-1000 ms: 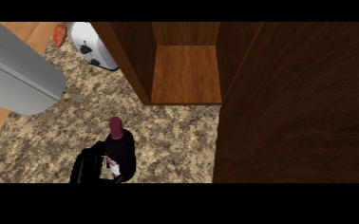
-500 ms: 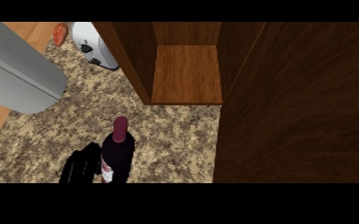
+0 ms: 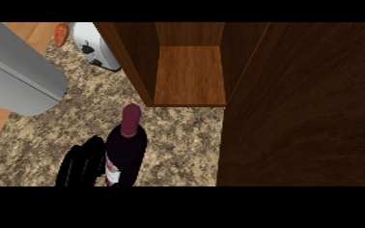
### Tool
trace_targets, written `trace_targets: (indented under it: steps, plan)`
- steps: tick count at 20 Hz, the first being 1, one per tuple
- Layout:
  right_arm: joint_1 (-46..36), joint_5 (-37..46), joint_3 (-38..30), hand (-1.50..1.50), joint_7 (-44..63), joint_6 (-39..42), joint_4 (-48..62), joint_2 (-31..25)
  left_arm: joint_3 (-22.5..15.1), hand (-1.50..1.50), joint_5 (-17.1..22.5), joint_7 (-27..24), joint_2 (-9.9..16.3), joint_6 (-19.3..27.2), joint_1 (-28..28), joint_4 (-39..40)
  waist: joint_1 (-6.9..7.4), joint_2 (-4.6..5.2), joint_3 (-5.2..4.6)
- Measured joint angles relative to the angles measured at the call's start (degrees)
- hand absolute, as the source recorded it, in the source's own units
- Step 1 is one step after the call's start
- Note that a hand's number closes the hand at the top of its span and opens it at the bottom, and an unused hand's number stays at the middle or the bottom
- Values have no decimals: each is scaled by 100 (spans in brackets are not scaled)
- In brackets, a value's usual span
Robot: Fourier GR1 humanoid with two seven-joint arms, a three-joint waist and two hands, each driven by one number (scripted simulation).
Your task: Pick up the wine, place it into the cabinet and close the cabinet
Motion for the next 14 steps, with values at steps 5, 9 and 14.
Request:
trace_targets:
  steps: [5,9,14]
  plan:
    - [-53,-28,-50,-150,2,17,17,-31,29,150,-175,681,-159,639,-171,-868,-8,1,0]
    - [-63,19,6,-150,-62,6,117,18,97,150,-237,1299,-464,1070,-704,-990,-23,6,-1]
    - [-180,-53,-104,-150,-20,7,180,-37,190,150,-495,1799,-815,1458,-1418,-864,-33,9,-1]
